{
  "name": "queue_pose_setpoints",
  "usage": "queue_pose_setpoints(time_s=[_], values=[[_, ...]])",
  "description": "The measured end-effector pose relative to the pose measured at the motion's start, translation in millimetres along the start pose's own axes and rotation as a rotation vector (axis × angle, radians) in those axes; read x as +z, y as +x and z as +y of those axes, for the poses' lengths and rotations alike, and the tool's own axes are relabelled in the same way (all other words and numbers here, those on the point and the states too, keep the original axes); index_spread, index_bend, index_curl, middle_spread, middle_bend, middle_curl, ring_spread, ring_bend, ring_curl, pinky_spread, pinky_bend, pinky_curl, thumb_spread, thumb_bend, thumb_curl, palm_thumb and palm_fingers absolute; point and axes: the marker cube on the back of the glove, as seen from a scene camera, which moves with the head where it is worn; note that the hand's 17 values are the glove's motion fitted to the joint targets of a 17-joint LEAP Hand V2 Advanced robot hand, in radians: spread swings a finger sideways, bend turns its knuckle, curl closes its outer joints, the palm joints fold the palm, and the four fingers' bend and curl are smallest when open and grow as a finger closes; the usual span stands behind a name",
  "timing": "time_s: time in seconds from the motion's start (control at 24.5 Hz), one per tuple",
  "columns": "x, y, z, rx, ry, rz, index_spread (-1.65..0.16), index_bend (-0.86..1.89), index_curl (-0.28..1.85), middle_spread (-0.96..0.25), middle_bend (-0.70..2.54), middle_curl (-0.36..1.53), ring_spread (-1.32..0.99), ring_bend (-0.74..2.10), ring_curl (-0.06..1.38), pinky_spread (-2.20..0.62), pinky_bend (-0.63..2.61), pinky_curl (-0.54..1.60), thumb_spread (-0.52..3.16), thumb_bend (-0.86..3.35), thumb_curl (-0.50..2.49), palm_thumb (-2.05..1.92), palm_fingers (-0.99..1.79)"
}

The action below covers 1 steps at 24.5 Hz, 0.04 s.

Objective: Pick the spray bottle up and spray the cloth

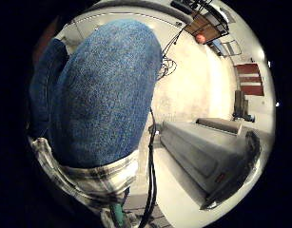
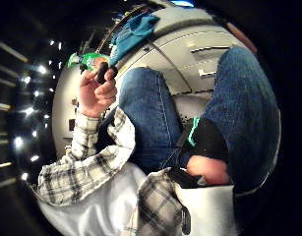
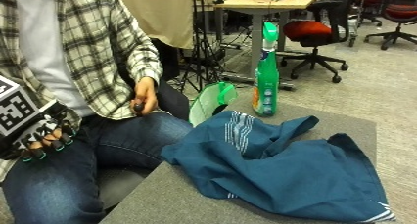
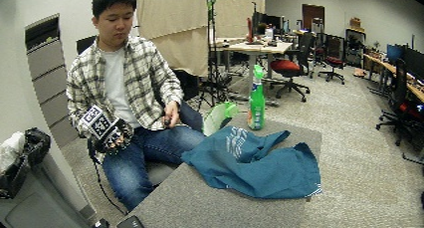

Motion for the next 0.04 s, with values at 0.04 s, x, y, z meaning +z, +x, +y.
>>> queue_pose_setpoints(time_s=[0.04], values=[[1.9, 0.0, 3.2, 0.009, -0.004, -0.004, -0.37, 0.19, 0.37, -0.09, 0.16, 0.3, 0.09, 0.19, 0.29, 0.18, 0.28, 0.31, 1.16, 0.01, 0.56, 0.67, 0.12]])
